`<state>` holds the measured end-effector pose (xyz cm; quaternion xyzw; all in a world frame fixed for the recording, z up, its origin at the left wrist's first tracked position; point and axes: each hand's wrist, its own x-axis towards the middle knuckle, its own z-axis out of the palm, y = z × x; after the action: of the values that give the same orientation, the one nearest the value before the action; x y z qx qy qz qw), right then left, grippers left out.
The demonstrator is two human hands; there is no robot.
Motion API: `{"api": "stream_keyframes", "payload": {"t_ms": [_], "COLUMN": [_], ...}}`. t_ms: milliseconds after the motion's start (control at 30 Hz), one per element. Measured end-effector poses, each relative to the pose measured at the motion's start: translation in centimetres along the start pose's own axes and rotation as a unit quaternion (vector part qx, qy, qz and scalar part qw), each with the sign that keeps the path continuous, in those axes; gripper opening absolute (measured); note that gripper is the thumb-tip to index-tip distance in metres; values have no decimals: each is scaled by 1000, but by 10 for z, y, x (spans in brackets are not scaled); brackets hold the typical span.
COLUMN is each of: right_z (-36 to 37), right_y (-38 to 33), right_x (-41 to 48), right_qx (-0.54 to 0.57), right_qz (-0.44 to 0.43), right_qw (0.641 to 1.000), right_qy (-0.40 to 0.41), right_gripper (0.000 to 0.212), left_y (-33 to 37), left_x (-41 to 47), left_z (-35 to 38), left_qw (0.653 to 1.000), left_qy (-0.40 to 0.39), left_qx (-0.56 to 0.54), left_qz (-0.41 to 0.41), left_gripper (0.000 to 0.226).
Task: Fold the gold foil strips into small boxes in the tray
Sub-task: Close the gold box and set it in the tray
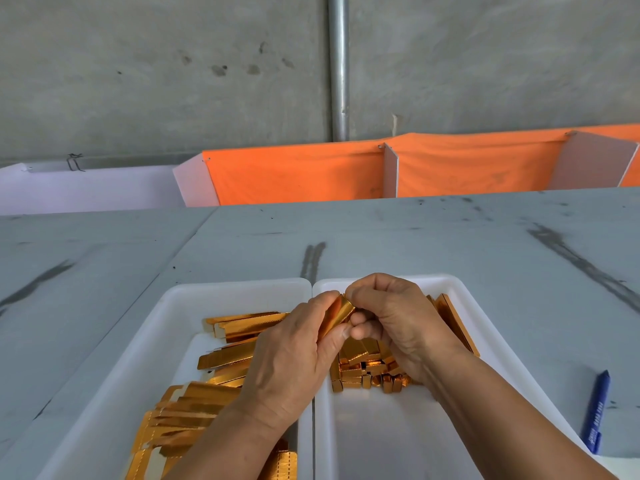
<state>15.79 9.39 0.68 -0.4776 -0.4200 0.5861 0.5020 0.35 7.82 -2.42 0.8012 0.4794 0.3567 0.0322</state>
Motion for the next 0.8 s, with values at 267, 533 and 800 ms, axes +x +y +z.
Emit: {"api": "stream_keyframes", "payload": {"t_ms": [267, 533, 800], "right_z": [-4, -5, -4], "right_y": [1, 1, 3], "right_x": [-2, -3, -2], "right_qx": [-22, -63, -47], "right_qz": [-28, -43, -59], "right_qw": [999, 997, 997], "right_qy": [-17, -27, -33], "right_gripper": [13, 22, 10], "left_y": [-2, -5, -4], "left_x": [-1, 0, -1], "left_z": [0, 2, 0], "left_qw": [1000, 999, 999], "left_qy": [5, 21, 27], "left_qx": [9, -18, -15], "left_qz": [-11, -23, -20], "left_gripper": [65, 65, 65]}}
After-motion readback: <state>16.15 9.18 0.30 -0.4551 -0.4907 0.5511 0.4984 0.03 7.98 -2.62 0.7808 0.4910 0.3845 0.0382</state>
